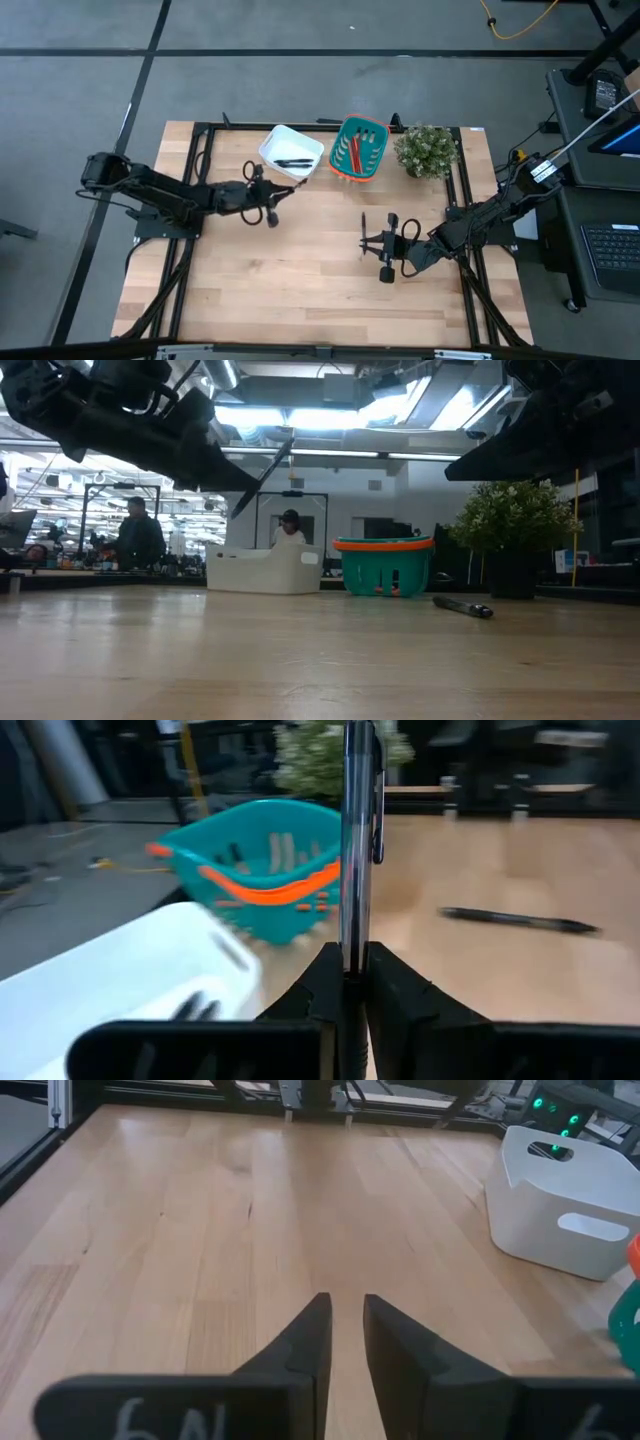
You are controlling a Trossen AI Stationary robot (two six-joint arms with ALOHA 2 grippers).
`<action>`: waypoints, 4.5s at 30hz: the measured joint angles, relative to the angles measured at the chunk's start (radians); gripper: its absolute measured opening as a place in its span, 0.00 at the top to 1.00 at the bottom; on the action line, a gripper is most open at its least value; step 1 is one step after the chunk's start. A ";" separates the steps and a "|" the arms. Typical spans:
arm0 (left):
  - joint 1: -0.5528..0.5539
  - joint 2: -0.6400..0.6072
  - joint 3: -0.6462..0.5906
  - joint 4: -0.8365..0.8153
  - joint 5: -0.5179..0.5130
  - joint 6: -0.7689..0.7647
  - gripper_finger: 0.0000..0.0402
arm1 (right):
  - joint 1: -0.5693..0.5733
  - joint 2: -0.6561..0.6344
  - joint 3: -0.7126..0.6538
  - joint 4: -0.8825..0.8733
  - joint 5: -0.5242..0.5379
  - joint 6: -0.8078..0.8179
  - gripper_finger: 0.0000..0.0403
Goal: Sort pens & pencils
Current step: Put the black pen into the white bin
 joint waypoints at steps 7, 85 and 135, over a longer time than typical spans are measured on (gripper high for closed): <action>0.060 0.000 0.000 0.000 -0.110 0.001 0.95 | 0.000 0.000 0.000 0.000 0.000 -0.002 0.84; 0.542 0.448 0.655 -0.942 0.250 0.345 0.75 | -0.114 0.000 0.000 -0.009 -0.168 -0.003 0.84; -0.447 -0.489 0.027 -0.633 -0.040 -0.121 0.74 | -0.130 0.002 0.324 -0.670 -0.006 0.688 0.84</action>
